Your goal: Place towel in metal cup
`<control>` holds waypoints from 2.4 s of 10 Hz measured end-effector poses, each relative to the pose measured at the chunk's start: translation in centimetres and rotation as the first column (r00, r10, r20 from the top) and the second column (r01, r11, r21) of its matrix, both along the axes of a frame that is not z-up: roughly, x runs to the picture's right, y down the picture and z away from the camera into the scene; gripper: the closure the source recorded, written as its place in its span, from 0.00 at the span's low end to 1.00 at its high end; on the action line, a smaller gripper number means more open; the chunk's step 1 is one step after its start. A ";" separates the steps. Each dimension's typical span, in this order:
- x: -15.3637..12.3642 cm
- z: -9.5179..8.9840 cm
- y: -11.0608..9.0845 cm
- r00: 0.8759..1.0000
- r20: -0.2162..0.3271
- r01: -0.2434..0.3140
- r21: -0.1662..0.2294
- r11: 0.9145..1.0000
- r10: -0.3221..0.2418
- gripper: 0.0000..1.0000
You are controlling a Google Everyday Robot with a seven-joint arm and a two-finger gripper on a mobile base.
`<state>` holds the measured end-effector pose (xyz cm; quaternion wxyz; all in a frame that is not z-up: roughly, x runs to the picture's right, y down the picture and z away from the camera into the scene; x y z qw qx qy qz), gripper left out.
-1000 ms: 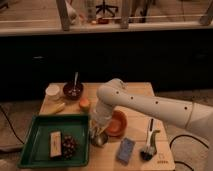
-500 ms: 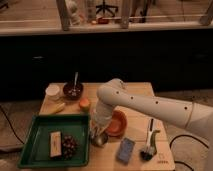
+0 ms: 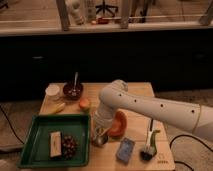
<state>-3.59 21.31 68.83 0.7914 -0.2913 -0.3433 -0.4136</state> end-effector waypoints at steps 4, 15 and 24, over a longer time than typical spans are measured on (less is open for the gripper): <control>0.7 -0.9 0.2 1.000 -0.006 -0.003 0.016 1.000 0.004 0.92; 1.2 -1.1 0.4 1.000 0.001 -0.007 0.011 1.000 0.007 0.20; 1.7 -1.0 0.0 0.999 0.032 -0.018 0.033 0.999 0.017 0.20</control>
